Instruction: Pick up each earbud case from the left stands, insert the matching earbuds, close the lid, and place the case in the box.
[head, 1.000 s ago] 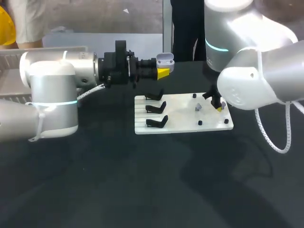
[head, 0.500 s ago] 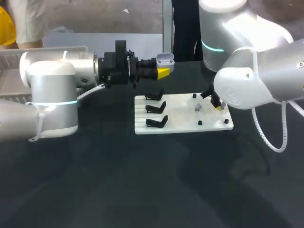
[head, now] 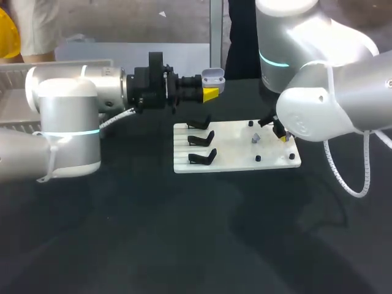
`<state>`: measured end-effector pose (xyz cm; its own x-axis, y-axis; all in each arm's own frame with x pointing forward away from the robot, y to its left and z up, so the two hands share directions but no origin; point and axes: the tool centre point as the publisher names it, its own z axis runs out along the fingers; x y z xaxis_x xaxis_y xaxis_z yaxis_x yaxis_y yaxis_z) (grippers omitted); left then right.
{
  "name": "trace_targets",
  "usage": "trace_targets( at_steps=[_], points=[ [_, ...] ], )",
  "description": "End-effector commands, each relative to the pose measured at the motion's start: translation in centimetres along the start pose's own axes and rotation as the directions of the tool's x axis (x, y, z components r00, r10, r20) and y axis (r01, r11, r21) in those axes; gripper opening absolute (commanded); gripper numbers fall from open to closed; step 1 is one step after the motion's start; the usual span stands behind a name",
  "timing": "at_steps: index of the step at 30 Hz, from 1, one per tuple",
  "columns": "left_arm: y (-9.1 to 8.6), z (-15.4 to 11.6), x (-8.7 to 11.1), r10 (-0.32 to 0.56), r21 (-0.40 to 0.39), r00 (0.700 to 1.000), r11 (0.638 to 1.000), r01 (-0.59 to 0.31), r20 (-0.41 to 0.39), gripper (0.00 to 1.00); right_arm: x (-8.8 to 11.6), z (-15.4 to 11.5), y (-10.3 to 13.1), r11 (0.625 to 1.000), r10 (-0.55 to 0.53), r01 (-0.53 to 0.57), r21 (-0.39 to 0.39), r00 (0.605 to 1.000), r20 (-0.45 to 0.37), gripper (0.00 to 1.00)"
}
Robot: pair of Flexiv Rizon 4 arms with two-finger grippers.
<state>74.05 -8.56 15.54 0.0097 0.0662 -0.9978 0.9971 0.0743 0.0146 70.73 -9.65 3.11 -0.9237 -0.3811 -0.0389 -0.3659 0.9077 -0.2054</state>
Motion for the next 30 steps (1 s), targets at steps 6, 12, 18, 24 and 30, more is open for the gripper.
trace_targets(
  at_steps=[6, 12, 18, 24, 30],
  points=[
    [-0.2, 0.0, 0.1, 0.004, -0.008, 1.000, 1.000, -0.004, 0.005, 0.00, 0.0, 0.2, 0.1, 1.000, 0.008, -0.008, 0.002, 1.000, 0.000, 0.00],
    [-0.2, 0.0, 0.1, 0.004, -0.008, 1.000, 1.000, -0.004, 0.005, 0.00, 0.2, -1.6, -0.1, 1.000, 0.009, -0.009, 0.015, 1.000, 0.004, 0.00],
    [-0.2, 0.0, 0.1, 0.004, -0.008, 1.000, 1.000, -0.004, 0.005, 0.00, 0.8, -5.7, 0.1, 1.000, -0.008, 0.008, 0.017, 1.000, 0.006, 0.00],
    [-0.2, 0.0, 0.1, 0.004, -0.008, 1.000, 1.000, -0.004, 0.005, 0.00, 1.0, -9.9, 0.9, 1.000, -0.030, 0.030, 0.011, 1.000, -0.007, 0.00],
    [-0.2, 0.0, 0.1, 0.004, -0.008, 1.000, 1.000, -0.004, 0.005, 0.00, 0.9, -13.4, 1.6, 1.000, -0.027, 0.027, -0.016, 1.000, -0.005, 0.00]
  ],
)
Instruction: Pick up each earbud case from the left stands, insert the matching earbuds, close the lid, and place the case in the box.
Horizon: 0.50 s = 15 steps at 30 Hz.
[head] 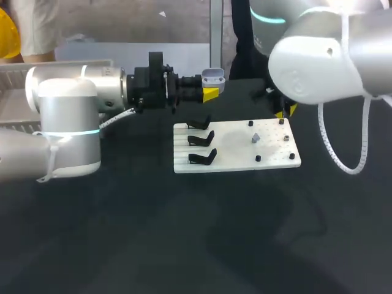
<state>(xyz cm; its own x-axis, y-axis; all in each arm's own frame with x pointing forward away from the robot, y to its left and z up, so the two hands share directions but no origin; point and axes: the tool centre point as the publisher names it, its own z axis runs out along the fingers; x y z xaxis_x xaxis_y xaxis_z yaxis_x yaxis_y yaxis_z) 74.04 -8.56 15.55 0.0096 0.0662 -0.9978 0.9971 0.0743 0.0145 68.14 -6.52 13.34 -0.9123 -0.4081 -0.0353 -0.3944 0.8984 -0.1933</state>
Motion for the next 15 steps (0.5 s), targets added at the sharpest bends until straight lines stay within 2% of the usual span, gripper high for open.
trace_targets(
  at_steps=[1, 7, 9, 15],
  points=[
    [-0.2, 0.0, 0.1, 0.004, -0.008, 1.000, 1.000, -0.004, 0.005, 0.00, 0.1, -3.1, 0.1, 1.000, 0.007, -0.007, -0.008, 1.000, -0.008, 0.00],
    [-0.2, 0.0, 0.1, 0.004, -0.008, 1.000, 1.000, -0.004, 0.005, 0.00, 0.0, -5.3, 0.8, 1.000, 0.014, -0.014, -0.013, 1.000, -0.014, 0.00],
    [-0.2, 0.0, 0.1, 0.004, -0.008, 1.000, 1.000, -0.004, 0.005, 0.00, 0.0, -6.0, 0.8, 0.999, 0.032, -0.032, -0.013, 0.999, 0.014, 0.00],
    [-0.2, 0.0, 0.1, 0.004, -0.008, 1.000, 1.000, -0.004, 0.005, 0.00, 0.0, -6.0, 0.8, 0.999, 0.032, -0.032, -0.013, 0.999, 0.014, 0.00]
  ],
)
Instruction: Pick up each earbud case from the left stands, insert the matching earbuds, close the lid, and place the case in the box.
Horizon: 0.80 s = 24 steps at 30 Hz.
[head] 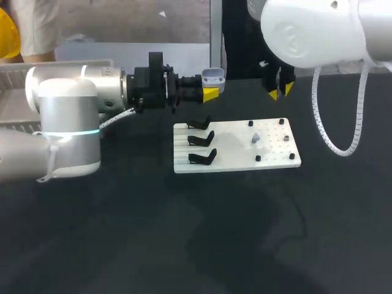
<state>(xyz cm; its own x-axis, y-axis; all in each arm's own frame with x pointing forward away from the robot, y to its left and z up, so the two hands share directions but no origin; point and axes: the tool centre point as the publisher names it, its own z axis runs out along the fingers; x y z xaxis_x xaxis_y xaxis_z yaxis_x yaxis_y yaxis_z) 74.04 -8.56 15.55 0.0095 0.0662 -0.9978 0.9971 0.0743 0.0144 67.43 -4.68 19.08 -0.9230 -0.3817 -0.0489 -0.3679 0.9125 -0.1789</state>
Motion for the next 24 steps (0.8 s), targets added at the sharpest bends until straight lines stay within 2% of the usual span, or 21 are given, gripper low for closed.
trace_targets(
  at_steps=[1, 7, 8, 9, 10, 11, 12, 13, 14, 16, 17, 18, 19, 20, 21, 22, 23, 24],
  points=[
    [-0.2, 0.0, 0.1, 0.004, -0.008, 1.000, 1.000, -0.004, 0.005, 0.00, 0.3, 0.0, 0.0, 1.000, 0.001, -0.001, 0.001, 1.000, 0.006, 0.00],
    [-0.2, 0.0, 0.1, 0.004, -0.008, 1.000, 1.000, -0.004, 0.005, 0.00, 0.3, 0.0, 0.0, 1.000, 0.001, -0.001, 0.001, 1.000, 0.006, 0.00],
    [-0.2, 0.0, 0.1, 0.004, -0.008, 1.000, 1.000, -0.004, 0.005, 0.00, 0.1, -0.1, 0.4, 0.999, 0.046, -0.045, -0.018, 0.999, 0.029, 0.00],
    [-0.2, 0.0, 0.1, 0.004, -0.008, 1.000, 1.000, -0.004, 0.005, 0.00, -0.2, -0.4, 0.7, 0.991, 0.134, -0.134, -0.014, 0.991, 0.018, 0.00],
    [-0.2, 0.0, 0.1, 0.004, -0.008, 1.000, 1.000, -0.004, 0.005, 0.00, -0.5, -0.7, 0.9, 0.974, 0.226, -0.226, -0.009, 0.974, 0.004, 0.00],
    [-0.2, 0.0, 0.1, 0.004, -0.008, 1.000, 1.000, -0.004, 0.005, 0.00, -0.5, -1.3, 1.1, 0.942, 0.333, -0.332, -0.055, 0.943, 0.021, 0.00],
    [-0.2, 0.0, 0.1, 0.004, -0.008, 1.000, 1.000, -0.004, 0.005, 0.00, -0.5, -1.5, 1.0, 0.883, 0.463, -0.465, -0.062, 0.886, -0.040, 0.00],
    [-0.2, 0.0, 0.1, 0.004, -0.008, 1.000, 1.000, -0.004, 0.005, 0.00, -0.6, -1.9, 1.3, 0.869, 0.494, -0.494, -0.013, 0.869, -0.007, 0.00],
    [-0.2, 0.0, 0.1, 0.004, -0.008, 1.000, 1.000, -0.004, 0.005, 0.00, -0.5, -2.3, 1.7, 0.818, 0.576, -0.576, 0.000, 0.817, -0.028, 0.00],
    [-0.2, 0.0, 0.1, 0.004, -0.008, 1.000, 1.000, -0.004, 0.005, 0.00, -0.4, -2.9, 2.1, 0.766, 0.643, -0.643, 0.009, 0.765, -0.040, 0.00],
    [-0.2, 0.0, 0.1, 0.004, -0.008, 1.000, 1.000, -0.004, 0.005, 0.00, -0.3, -3.1, 2.3, 0.723, 0.691, -0.689, 0.045, 0.721, -0.061, 0.00],
    [-0.2, 0.0, 0.1, 0.004, -0.008, 1.000, 1.000, -0.004, 0.005, 0.00, -0.4, -3.4, 2.8, 0.704, 0.710, -0.710, 0.020, 0.701, -0.068, 0.00],
    [-0.2, 0.0, 0.1, 0.004, -0.008, 1.000, 1.000, -0.004, 0.005, 0.00, -0.3, -3.4, 2.8, 0.684, 0.729, -0.728, 0.042, 0.680, -0.077, 0.00],
    [-0.2, 0.0, 0.1, 0.004, -0.008, 1.000, 1.000, -0.004, 0.005, 0.00, -0.4, -3.5, 3.1, 0.696, 0.717, -0.717, 0.035, 0.692, -0.083, 0.00],
    [-0.2, 0.0, 0.1, 0.004, -0.008, 1.000, 1.000, -0.004, 0.005, 0.00, -0.3, -3.6, 3.4, 0.650, 0.759, -0.758, 0.050, 0.645, -0.091, 0.00],
    [-0.2, 0.0, 0.1, 0.004, -0.008, 1.000, 1.000, -0.004, 0.005, 0.00, -0.3, -3.7, 3.6, 0.661, 0.750, -0.748, 0.062, 0.656, -0.083, 0.00],
    [-0.2, 0.0, 0.1, 0.004, -0.008, 1.000, 1.000, -0.004, 0.005, 0.00, -0.2, -3.8, 3.8, 0.631, 0.776, -0.773, 0.070, 0.626, -0.079, 0.00],
    [-0.2, 0.0, 0.1, 0.004, -0.008, 1.000, 1.000, -0.004, 0.005, 0.00, -0.2, -3.9, 3.9, 0.643, 0.766, -0.763, 0.072, 0.638, -0.078, 0.00]
  ],
)
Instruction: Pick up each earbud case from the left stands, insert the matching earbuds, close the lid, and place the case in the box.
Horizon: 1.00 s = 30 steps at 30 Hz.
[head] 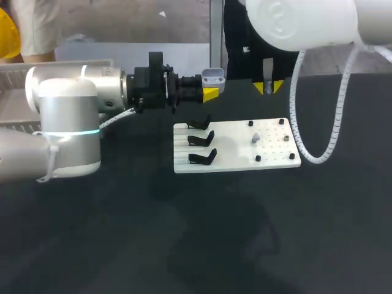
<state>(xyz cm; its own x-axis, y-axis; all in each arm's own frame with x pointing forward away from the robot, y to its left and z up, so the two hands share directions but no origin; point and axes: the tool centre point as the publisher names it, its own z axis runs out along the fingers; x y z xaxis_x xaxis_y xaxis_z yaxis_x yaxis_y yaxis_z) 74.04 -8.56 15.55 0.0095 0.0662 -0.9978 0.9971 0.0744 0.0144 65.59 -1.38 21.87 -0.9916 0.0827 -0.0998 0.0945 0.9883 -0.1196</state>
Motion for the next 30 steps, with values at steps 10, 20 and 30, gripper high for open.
trace_targets(
  at_steps=[10, 20, 30],
  points=[
    [-0.2, 0.0, 0.1, 0.004, -0.008, 1.000, 1.000, -0.004, 0.005, 0.00, -0.1, -1.3, 2.2, 0.930, 0.366, -0.365, 0.050, 0.931, -0.014, 0.00],
    [-0.2, 0.0, 0.1, 0.004, -0.008, 1.000, 1.000, -0.004, 0.005, 0.00, -0.3, -1.6, 2.9, 0.947, 0.321, -0.321, 0.015, 0.947, 0.018, 0.00],
    [-0.2, 0.0, 0.1, 0.004, -0.008, 1.000, 1.000, -0.004, 0.005, 0.00, -0.3, -1.6, 2.9, 0.947, 0.321, -0.321, 0.015, 0.947, 0.018, 0.00]
  ],
)
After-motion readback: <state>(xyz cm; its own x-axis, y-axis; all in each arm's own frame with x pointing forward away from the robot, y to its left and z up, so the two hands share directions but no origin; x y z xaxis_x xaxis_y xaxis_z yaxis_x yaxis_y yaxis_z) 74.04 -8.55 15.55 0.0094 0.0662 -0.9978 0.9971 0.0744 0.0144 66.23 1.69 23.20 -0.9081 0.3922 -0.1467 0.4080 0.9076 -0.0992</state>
